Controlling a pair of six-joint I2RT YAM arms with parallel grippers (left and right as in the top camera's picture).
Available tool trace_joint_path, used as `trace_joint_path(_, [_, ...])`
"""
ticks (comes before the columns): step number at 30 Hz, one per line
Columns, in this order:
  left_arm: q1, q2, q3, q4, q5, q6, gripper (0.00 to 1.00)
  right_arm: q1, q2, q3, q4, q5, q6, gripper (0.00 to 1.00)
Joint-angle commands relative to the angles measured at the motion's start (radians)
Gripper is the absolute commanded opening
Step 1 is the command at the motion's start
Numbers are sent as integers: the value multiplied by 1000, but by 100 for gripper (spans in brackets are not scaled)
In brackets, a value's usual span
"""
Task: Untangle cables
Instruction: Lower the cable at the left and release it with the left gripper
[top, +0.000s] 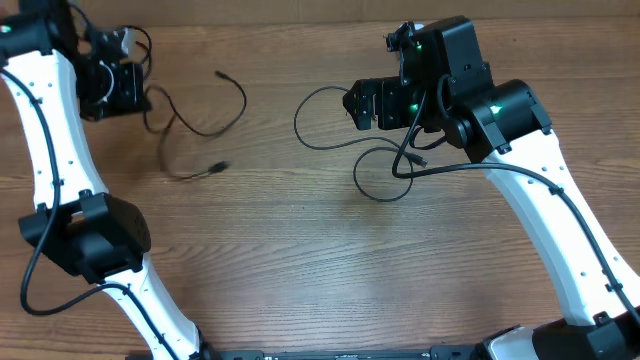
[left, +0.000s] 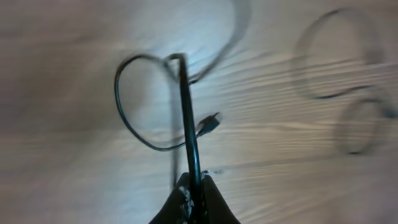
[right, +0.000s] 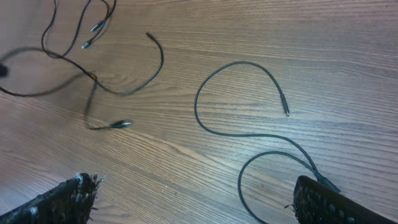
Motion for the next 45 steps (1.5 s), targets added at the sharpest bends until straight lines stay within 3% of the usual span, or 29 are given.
trace_joint_path(1, [3,-16,-92,44,-275,-24,4,-3,1,4,3,6,0,100])
trace_joint_path(7, [16,-16,-259,244,-649,-26,4,-3,1,4,3,6,0,100])
trace_joint_path(8, [23,-16,-274,268,-660,-26,4,-3,1,4,3,6,0,100])
trace_joint_path(13, [82,-15,-306,355,-600,-109,4,-3,1,4,3,6,0,100])
trace_joint_path(20, [225,-15,-306,411,-288,-111,4,-3,1,4,3,6,0,100])
trace_joint_path(27, [341,-14,-310,428,-385,-107,4,-3,1,4,3,6,0,100])
trace_joint_path(34, [356,-14,-310,488,-478,20,4,-3,1,4,2,6,0,100])
trace_joint_path(45, [339,44,-310,584,-477,335,4,-3,1,4,3,6,0,100])
